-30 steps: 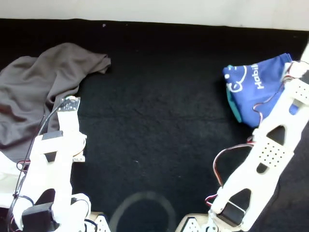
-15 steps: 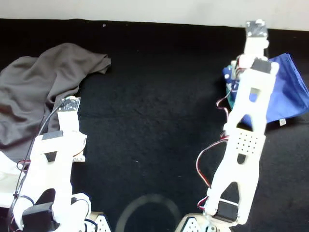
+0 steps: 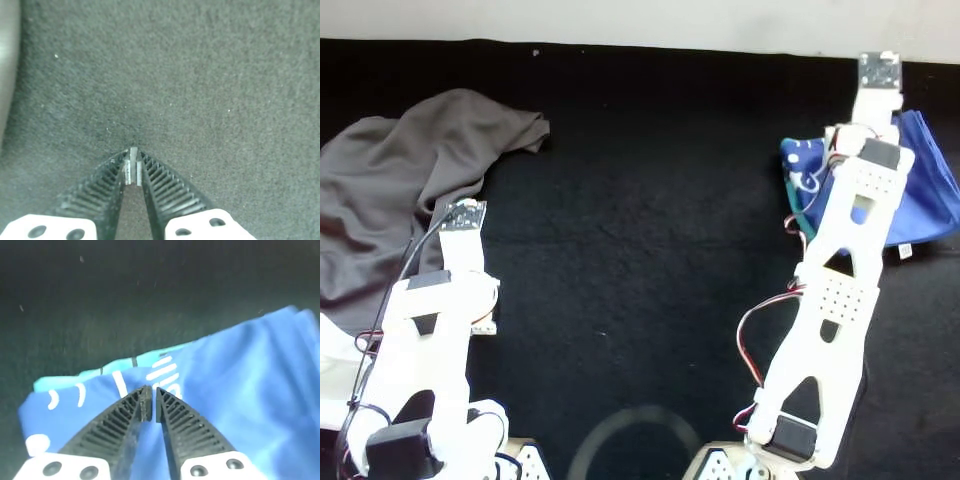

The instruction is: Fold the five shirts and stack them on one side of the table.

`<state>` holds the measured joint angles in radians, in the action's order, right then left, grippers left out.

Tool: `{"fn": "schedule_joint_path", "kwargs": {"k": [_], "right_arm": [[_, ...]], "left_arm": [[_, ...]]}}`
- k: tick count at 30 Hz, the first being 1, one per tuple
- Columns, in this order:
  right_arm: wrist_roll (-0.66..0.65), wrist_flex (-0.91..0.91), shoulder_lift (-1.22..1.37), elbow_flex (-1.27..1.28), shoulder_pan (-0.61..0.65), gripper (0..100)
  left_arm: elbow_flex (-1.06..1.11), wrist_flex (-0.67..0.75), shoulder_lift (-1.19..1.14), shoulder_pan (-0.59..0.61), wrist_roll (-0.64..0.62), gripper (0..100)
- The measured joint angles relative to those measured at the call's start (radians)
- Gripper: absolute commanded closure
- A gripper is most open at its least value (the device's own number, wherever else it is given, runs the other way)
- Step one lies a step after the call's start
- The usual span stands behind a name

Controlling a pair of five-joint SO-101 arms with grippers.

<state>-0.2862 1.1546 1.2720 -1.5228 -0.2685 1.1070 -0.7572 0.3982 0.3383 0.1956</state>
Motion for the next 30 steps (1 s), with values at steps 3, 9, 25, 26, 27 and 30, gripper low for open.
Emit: {"fn": "schedule_joint_path", "kwargs": {"k": [3, 9, 25, 26, 27, 30], "right_arm": [[0.0, 0.068, 0.0, -0.066, 0.005, 97.3], [0.0, 0.186, 0.0, -0.118, 0.055, 97.3], [0.0, -0.213, 0.006, 0.034, -0.196, 97.3], [0.0, -0.244, 0.006, 0.066, -0.209, 97.3], [0.0, -0.27, 0.006, 0.1, -0.218, 97.3], [0.0, -0.331, 0.006, 0.19, -0.226, 97.3]], "left_arm": [[0.0, 0.0, 0.0, 0.0, 0.0, 99], [0.0, 0.0, 0.0, 0.0, 0.0, 99], [0.0, 0.0, 0.0, 0.0, 0.0, 99], [0.0, 0.0, 0.0, 0.0, 0.0, 99], [0.0, 0.0, 0.0, 0.0, 0.0, 99], [0.0, 0.0, 0.0, 0.0, 0.0, 99]]}}
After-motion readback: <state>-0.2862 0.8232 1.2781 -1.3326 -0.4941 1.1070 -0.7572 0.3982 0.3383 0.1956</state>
